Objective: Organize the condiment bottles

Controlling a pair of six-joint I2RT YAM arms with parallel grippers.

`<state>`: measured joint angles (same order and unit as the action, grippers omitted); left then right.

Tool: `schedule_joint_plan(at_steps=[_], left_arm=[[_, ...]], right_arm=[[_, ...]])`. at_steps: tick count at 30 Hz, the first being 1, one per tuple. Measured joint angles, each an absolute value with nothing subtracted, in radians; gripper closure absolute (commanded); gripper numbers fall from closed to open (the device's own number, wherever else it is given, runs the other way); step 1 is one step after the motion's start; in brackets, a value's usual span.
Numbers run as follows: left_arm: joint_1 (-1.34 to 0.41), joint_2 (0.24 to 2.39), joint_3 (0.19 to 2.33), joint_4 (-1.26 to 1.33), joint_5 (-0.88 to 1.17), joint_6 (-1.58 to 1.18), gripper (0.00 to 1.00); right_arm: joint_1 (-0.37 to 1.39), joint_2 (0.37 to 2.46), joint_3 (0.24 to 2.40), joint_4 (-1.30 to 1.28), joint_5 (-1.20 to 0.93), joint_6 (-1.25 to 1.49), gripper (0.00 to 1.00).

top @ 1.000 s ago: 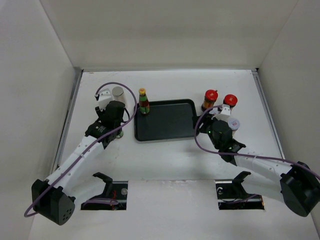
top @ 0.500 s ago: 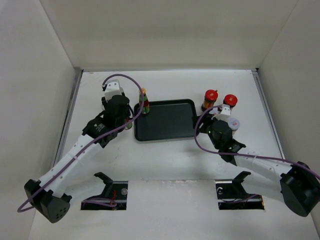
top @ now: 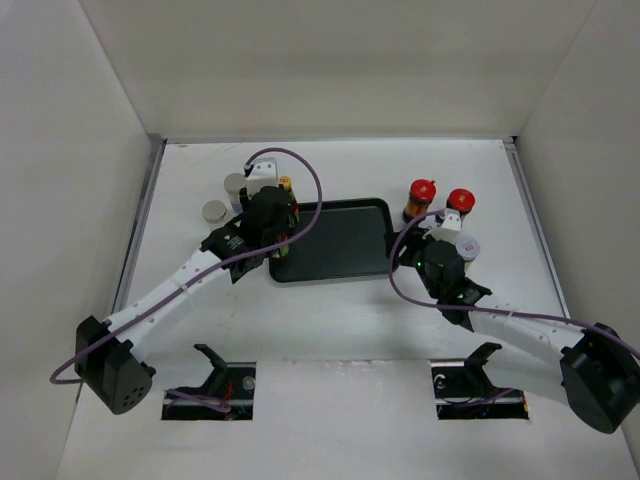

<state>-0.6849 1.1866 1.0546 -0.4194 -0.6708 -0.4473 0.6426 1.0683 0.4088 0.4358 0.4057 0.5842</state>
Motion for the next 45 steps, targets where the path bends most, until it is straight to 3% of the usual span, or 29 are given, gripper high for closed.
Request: schedule_joint_plan(at_steps=[28,45], left_arm=[[-0.743,1.316,1.011,-0.251,-0.627,-0.453,0.82],[-0.665,1.578,1.24,-0.122,-0.557,-0.411,0.82]], right_arm=[[0.643,1.076,0.409,0.436,0.406,0.584,0.37],[0.643,1.076,0.409,0.436,0.405,0.585,0.37]])
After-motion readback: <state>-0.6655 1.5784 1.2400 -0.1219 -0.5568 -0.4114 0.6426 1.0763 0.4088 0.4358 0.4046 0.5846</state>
